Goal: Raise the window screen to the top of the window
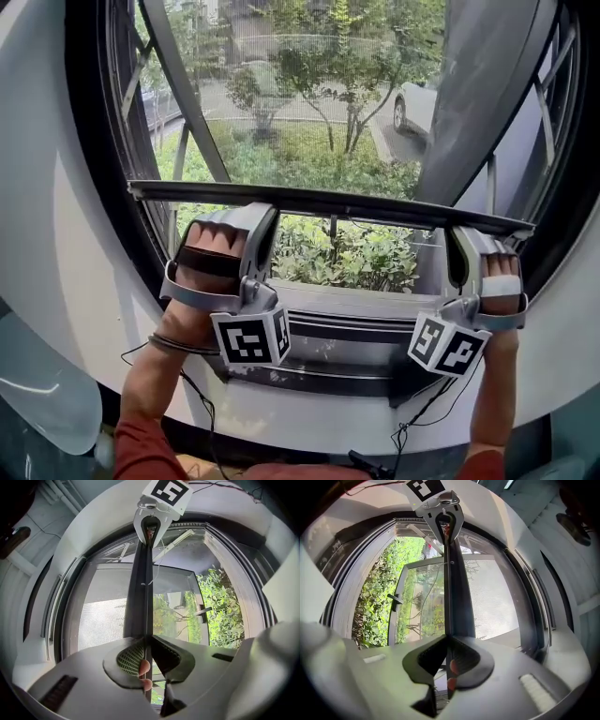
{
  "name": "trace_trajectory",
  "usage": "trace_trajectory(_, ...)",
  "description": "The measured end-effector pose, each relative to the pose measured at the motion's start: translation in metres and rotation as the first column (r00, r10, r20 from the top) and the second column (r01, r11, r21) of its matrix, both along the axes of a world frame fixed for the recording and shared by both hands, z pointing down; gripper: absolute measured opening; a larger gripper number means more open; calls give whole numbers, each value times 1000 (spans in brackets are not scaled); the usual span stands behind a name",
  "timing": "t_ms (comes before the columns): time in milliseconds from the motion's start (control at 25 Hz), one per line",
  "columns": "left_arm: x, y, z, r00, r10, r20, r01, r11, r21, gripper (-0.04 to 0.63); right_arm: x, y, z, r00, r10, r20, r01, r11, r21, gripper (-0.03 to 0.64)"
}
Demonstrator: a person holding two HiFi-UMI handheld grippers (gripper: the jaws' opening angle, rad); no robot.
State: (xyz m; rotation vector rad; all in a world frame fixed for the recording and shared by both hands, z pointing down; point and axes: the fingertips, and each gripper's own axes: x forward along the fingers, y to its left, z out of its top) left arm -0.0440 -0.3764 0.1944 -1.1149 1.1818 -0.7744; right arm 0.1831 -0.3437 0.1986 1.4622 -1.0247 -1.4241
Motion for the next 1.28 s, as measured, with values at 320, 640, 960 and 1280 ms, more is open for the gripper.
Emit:
trace_trajectory(320,4,-2,-58,1000,-12,-2,12,998,66,51,4,-2,-58,1000,21,-15,-20,998,62,48)
trace_trajectory(640,4,0,-91,1000,-14,-7,15,995,102,54,4,0,-92,999,31,-25,-29,995,99,49)
trace_trajectory(960,5,0,-135,1000,-23,-11,25,985,168,55,5,-2,-133,998,43,-40,-37,989,143,49)
trace_trajectory(1280,6,0,-200,999,-40,-37,47,972,229,55,7,-2,-199,999,44,-27,-38,977,209,49)
